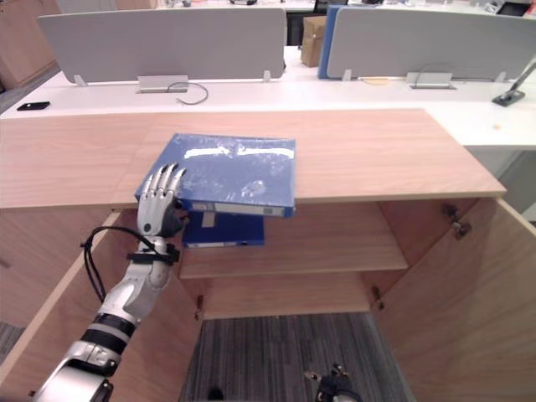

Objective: Walk over to the cabinet, pick up the folder, carry it to the office cabinet, place the folder inside the office cabinet, then close the office cabinet door

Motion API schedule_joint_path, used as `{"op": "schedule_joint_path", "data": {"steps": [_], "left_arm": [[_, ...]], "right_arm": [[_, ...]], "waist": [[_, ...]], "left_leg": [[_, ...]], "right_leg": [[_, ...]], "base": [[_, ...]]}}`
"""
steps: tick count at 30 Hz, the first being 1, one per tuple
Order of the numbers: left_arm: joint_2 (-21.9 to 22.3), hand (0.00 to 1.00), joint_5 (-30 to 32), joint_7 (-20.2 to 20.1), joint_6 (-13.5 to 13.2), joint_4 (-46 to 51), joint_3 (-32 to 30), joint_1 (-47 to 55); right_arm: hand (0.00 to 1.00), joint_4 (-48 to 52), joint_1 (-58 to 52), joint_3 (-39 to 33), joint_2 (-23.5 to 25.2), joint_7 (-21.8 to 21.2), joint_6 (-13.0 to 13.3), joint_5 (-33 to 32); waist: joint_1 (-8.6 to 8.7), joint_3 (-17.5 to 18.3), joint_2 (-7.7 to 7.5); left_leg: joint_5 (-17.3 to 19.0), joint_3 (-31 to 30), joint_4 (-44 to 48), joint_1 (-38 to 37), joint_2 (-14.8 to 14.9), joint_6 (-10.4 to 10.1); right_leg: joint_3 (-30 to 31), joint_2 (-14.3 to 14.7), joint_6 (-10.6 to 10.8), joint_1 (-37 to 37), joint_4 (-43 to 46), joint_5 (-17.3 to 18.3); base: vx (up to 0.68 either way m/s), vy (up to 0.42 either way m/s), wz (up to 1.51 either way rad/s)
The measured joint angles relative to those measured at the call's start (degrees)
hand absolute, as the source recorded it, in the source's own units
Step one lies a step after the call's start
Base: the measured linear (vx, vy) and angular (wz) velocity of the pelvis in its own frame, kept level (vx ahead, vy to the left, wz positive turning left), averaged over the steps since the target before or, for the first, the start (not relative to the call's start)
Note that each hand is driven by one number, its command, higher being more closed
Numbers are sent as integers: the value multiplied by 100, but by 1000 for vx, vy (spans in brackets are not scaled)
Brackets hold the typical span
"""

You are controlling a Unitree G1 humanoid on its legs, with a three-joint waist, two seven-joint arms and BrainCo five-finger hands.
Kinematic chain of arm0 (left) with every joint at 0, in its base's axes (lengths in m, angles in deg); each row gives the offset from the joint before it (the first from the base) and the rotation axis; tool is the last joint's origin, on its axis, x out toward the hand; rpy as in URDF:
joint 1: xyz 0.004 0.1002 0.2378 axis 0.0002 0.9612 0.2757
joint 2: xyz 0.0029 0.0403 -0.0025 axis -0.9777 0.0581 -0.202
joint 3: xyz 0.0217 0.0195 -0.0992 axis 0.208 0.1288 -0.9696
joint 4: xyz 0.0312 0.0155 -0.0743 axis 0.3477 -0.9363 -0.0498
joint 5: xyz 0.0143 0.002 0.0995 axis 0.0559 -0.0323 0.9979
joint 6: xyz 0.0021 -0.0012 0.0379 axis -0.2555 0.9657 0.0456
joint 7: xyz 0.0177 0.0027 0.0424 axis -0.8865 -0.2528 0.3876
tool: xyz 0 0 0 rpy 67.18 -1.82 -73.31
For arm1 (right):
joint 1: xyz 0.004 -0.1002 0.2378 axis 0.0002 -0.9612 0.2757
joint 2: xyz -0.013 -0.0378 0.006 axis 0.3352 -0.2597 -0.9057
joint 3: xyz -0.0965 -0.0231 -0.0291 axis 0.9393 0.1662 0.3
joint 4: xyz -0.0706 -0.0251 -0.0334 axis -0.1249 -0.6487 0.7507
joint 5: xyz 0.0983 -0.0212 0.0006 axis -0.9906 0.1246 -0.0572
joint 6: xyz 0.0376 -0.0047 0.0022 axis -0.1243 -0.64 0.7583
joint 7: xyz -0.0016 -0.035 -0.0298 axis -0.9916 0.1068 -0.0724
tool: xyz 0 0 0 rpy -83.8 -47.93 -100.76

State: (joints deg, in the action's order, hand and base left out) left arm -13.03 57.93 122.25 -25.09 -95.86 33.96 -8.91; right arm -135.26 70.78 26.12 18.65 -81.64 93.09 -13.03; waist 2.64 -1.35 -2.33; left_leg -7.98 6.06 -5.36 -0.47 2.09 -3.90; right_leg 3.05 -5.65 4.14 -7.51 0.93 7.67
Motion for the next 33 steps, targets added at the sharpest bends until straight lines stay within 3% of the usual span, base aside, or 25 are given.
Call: {"op": "schedule_joint_path", "data": {"steps": [19, 24, 26, 33], "left_arm": [[-17, 100, -94, 133, -112, -118, -96, -141], [209, 100, -312, 62, -99, 699, -15, 118], [295, 100, -396, -19, -177, 1168, 122, 339], [645, 100, -934, -477, -1003, 2324, 918, 1061]], "right_arm": [[0, 1, 1, 4, -18, 2, 0, 8], [0, -11, -11, 30, -22, 6, 0, 14], [0, -51, -11, 34, -23, 7, -1, 19], [0, -106, -68, 160, -43, 14, -5, 86]], "waist": [[37, -1, 1], [33, -1, 1], [27, 0, 1], [-1, 1, 3]], "left_leg": [[31, 53, 0, -37, -71, 38], [43, 56, 0, -36, -99, 60], [49, 56, 0, -37, -102, 67], [58, 52, -4, -65, -100, 67]], "right_leg": [[49, -73, -5, -4, 3, -3], [48, -99, -7, -8, -8, -4], [45, -102, -8, -20, -23, -4], [37, -100, -18, -74, -34, -3]], "base": [[0, 0, -1], [0, 0, 0], [0, 0, 0], [0, 0, 0]]}}
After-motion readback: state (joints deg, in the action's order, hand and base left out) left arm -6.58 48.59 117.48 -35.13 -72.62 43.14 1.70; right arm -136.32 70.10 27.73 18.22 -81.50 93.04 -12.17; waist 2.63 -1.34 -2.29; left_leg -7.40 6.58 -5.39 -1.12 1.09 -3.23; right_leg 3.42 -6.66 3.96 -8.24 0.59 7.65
